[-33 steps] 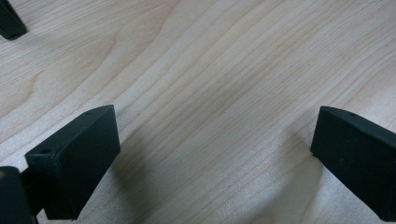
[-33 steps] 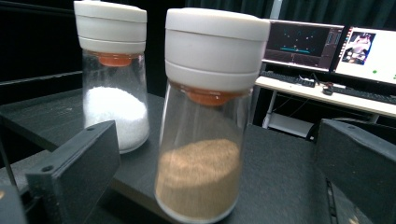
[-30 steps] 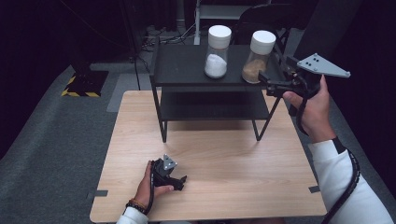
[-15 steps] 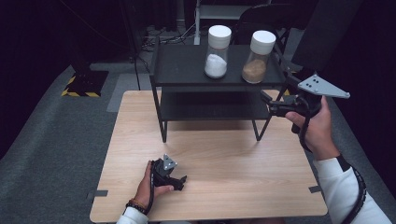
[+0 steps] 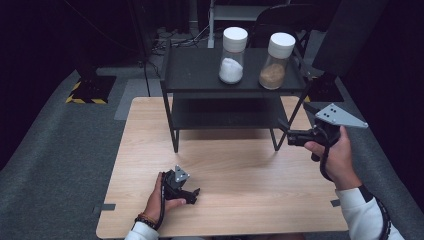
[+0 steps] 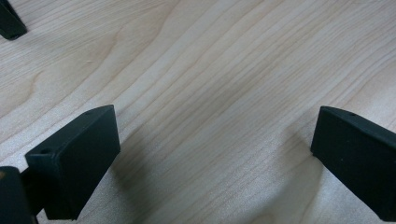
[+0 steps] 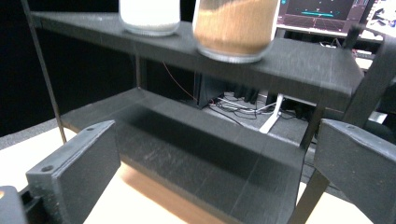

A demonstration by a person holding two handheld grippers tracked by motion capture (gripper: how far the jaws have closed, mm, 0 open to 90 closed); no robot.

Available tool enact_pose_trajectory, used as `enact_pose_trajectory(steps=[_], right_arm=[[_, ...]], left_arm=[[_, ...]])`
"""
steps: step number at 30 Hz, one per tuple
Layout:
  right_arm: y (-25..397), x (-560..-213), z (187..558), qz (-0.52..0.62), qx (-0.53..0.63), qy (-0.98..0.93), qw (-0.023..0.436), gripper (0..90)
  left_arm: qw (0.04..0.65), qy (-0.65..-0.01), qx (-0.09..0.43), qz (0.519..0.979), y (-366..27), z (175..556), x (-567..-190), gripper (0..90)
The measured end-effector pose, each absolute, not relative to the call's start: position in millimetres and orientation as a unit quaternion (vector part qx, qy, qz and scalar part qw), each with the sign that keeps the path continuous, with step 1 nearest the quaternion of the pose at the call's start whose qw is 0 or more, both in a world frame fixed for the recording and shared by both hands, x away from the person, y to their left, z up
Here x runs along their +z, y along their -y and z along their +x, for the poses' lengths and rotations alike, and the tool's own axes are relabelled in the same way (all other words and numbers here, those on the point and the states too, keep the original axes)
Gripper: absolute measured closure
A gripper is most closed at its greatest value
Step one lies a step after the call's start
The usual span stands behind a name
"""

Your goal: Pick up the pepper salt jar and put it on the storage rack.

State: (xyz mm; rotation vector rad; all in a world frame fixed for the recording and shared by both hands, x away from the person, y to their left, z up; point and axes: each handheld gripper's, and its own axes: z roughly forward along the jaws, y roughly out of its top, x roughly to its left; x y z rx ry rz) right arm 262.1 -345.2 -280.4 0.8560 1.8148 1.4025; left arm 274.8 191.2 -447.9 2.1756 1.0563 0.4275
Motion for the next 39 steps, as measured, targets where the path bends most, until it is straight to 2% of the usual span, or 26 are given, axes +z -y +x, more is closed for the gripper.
enact_pose_trajectory(steps=[10,21,39], right_arm=[[359,-312,252,0.339,0.531,-0.709,0.317,0.0],[374,-348,239,0.356,0.515,-0.714,0.314,0.1],[380,-385,227,0.364,0.488,-0.733,0.304,0.1]], left_arm=[[0.336,-0.405,0.164,0.834,-191,275,-448,0.8],[0.336,-0.405,0.164,0.834,-191,275,-448,0.8],[0.336,-0.405,0.164,0.834,-191,275,-448,0.8]])
